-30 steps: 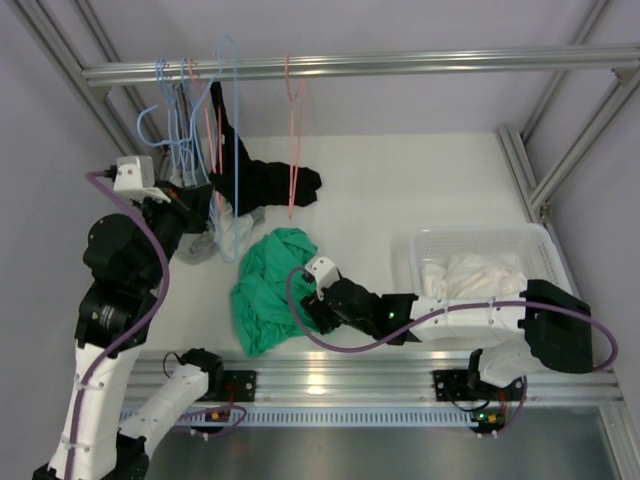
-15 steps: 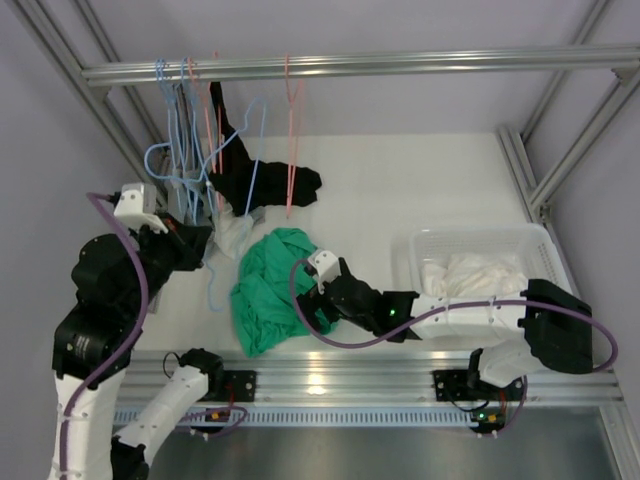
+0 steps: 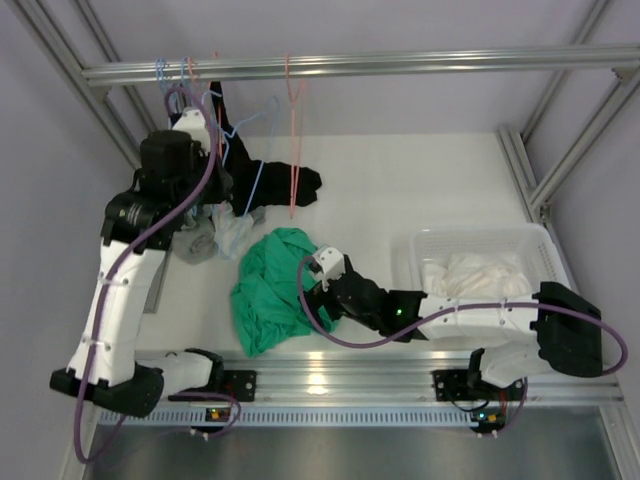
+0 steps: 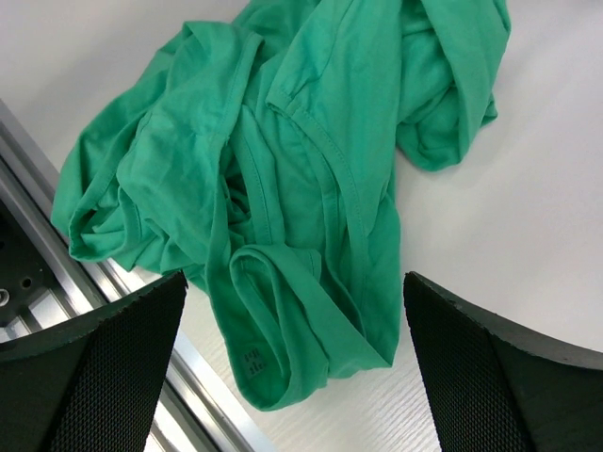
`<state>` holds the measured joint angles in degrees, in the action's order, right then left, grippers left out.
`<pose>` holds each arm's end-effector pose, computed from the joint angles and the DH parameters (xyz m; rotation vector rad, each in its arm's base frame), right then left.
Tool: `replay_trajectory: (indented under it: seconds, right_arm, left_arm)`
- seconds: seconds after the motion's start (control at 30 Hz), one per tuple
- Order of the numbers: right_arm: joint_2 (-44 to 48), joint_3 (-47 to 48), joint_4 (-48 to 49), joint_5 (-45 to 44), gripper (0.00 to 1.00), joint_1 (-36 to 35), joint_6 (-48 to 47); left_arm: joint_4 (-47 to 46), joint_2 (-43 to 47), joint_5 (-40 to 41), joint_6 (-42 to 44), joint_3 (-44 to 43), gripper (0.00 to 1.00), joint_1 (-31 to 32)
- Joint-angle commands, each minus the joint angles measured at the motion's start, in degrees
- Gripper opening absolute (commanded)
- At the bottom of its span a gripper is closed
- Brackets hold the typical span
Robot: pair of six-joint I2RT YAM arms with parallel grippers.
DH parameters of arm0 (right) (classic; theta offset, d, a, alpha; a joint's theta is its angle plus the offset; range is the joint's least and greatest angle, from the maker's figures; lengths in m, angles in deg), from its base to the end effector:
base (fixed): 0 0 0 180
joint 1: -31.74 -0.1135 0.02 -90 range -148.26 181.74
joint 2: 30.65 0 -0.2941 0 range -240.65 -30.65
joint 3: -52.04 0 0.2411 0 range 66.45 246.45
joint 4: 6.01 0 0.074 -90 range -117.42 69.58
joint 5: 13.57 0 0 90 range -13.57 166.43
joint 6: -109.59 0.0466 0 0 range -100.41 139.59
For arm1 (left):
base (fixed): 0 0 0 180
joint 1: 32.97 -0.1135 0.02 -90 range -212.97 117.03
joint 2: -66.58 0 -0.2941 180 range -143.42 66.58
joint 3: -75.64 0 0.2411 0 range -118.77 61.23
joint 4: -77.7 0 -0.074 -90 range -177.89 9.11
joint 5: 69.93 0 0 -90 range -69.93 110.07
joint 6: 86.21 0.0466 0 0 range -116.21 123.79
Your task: Remove the tank top from the hanger
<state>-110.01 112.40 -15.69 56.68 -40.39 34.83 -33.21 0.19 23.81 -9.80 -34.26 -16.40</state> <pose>0.1061 0.2779 0.2675 -0.8025 1.9322 0.5902 0.1789 -0.0501 0.4969 0.0110 2.0265 -0.2682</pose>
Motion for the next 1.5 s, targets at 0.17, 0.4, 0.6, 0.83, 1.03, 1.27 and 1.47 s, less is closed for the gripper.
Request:
replay_trajectory:
  seconds: [0.17,0.4,0.6,0.83,1.03,1.27,1.47]
  right_arm:
    - [4.03,-1.83,3.44,-1.26,0.96,1.83,0.75]
    - [4.56,-2.89,3.44,-1.43,0.97,2.62,0.75]
    - [4.73,-2.71,3.44,-1.17,0.97,2.79,0.49]
    - [4.82,-3.33,3.53,-0.56,0.97,3.85,0.40]
    - [4.91,-4.12,4.84,0.67,0.97,4.72,0.66]
    - [3.51,-4.03,6.25,3.22,0.97,5.87,0.58]
    - [-0.27,-2.37,8.27,7.52,0.99,6.31,-0.48]
  left_arm:
    - [2.01,-10.15,4.33,3.91,-18.40,0.00,0.56]
    - [3.07,-17.18,5.57,4.79,-24.91,0.00,1.88]
    - [7.72,-25.97,8.28,5.32,-30.64,0.00,1.88]
    - [8.25,-30.28,9.26,5.58,-34.60,0.00,1.97]
    - [9.48,-29.33,11.01,4.54,-28.46,0.00,3.19]
    - [8.17,-21.42,13.48,2.34,-20.63,0.05,5.83]
    - [4.57,-12.99,14.79,0.58,-16.67,0.47,5.83]
